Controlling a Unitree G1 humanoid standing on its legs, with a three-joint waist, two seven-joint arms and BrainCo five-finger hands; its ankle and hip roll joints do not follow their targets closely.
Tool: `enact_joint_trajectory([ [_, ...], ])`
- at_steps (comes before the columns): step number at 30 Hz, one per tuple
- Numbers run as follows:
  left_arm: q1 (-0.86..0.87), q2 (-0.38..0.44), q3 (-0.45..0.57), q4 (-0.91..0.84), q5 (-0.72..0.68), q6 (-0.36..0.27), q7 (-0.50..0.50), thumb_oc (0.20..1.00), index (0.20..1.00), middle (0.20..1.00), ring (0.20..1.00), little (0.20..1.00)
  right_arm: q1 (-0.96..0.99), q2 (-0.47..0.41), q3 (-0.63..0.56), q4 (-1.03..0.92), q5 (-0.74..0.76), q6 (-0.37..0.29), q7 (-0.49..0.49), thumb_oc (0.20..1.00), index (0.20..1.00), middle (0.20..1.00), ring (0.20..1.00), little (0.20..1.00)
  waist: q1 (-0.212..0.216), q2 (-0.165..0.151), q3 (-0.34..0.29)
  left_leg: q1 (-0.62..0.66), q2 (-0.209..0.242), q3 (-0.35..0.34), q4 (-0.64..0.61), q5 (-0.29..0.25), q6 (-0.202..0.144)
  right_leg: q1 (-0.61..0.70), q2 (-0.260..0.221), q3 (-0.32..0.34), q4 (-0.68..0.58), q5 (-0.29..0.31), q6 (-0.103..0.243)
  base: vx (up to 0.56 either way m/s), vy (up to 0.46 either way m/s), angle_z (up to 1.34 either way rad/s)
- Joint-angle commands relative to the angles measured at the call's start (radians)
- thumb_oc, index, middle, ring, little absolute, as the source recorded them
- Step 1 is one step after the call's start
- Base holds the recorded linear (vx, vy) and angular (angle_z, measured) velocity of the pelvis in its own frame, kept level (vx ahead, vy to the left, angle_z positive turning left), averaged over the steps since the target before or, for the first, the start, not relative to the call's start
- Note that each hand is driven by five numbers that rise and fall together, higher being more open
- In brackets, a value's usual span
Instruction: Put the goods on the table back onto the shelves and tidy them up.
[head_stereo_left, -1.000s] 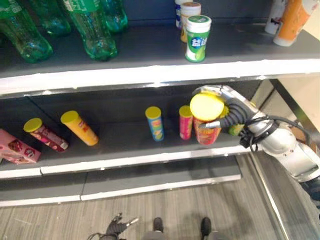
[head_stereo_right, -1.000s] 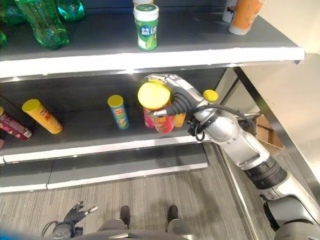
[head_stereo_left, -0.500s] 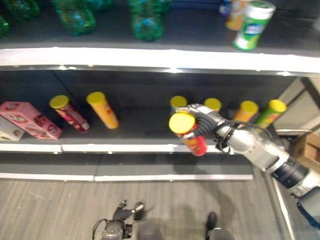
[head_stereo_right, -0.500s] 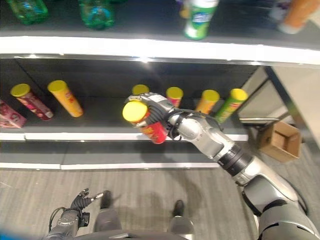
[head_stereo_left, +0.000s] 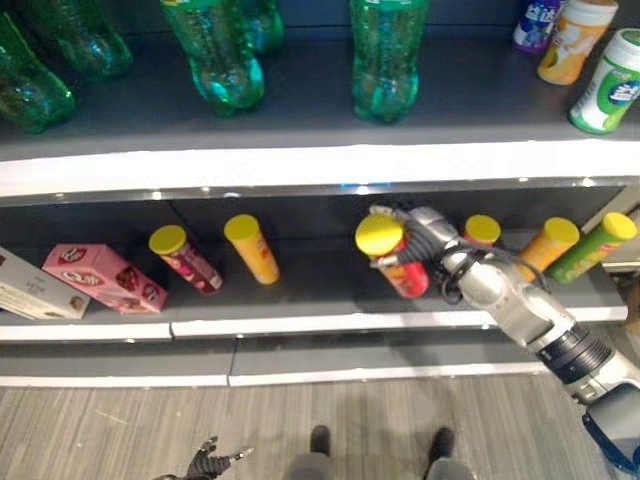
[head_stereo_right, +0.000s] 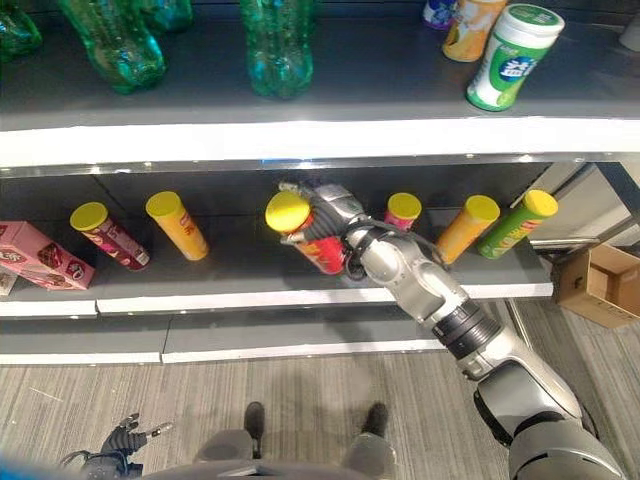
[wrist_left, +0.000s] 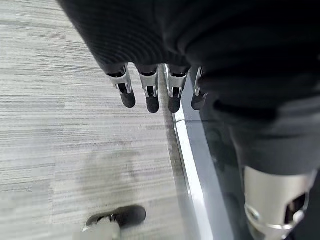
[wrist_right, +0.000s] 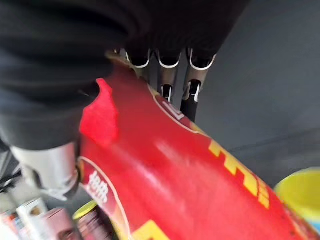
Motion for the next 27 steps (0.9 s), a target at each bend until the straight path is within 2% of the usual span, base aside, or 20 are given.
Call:
enact_joint_trajectory([
  [1, -0.020, 0.013, -0.043, -0.003, -0.027, -0.017, 0.007, 1.000, 1.000, 1.000, 1.000, 1.000, -0.118, 0.008, -0.027, -0.020, -0.030, -0.022, -0.082, 0.200, 0.200, 0.200, 0.200, 0.200, 0.028, -0.003, -0.009, -0.041, 0.013, -0.028, 0.022, -0.048, -0.008, -0.007, -0.004, 0.024, 0.057, -0.097, 0.010, 0.05, -0.088, 0.00],
  [8, -0.056, 0.000, -0.112, -0.068, -0.062, -0.025, 0.021, 1.000, 1.000, 1.000, 1.000, 1.000, -0.146, 0.061, -0.036, 0.054, -0.107, 0.010, -0.156, 0.200, 0.200, 0.200, 0.200, 0.200, 0.045, 0.013, 0.011, -0.079, 0.029, -0.059, 0.016, -0.023, -0.025, -0.006, 0.002, -0.005, 0.048, -0.103, 0.008, 0.02, -0.069, 0.20],
  [14, -0.069, -0.003, -0.141, -0.108, -0.080, -0.030, 0.039, 1.000, 1.000, 1.000, 1.000, 1.000, -0.176, 0.117, -0.027, 0.087, -0.174, 0.021, -0.207, 0.200, 0.200, 0.200, 0.200, 0.200, 0.067, 0.039, 0.033, -0.121, 0.017, -0.086, 0.008, -0.006, -0.026, -0.021, -0.019, -0.038, 0.057, -0.101, 0.016, -0.01, 0.003, 0.23],
  [22, -0.078, -0.010, -0.156, -0.093, -0.074, -0.030, 0.063, 1.000, 1.000, 1.000, 1.000, 1.000, -0.201, 0.171, -0.039, 0.122, -0.147, 0.025, -0.255, 0.200, 0.200, 0.200, 0.200, 0.200, 0.090, 0.060, 0.054, -0.156, -0.006, -0.114, 0.006, -0.002, -0.013, -0.042, -0.049, -0.067, 0.083, -0.097, 0.028, -0.02, 0.022, 0.18],
  [23, -0.085, -0.007, -0.163, -0.104, -0.078, -0.036, 0.069, 1.000, 1.000, 1.000, 1.000, 1.000, -0.212, 0.173, -0.064, 0.156, -0.131, 0.033, -0.289, 0.200, 0.200, 0.200, 0.200, 0.200, 0.101, 0.077, 0.071, -0.174, -0.015, -0.125, 0.006, 0.005, -0.012, -0.058, -0.061, -0.074, 0.095, -0.095, 0.030, -0.04, 0.020, 0.12],
  [27, -0.101, -0.006, -0.182, -0.103, -0.082, -0.042, 0.072, 1.000, 1.000, 1.000, 1.000, 1.000, -0.237, 0.168, -0.078, 0.187, -0.135, 0.044, -0.323, 0.200, 0.200, 0.200, 0.200, 0.200, 0.112, 0.093, 0.085, -0.197, -0.022, -0.138, 0.007, 0.013, -0.010, -0.073, -0.071, -0.084, 0.109, -0.096, 0.031, -0.04, 0.020, 0.18],
])
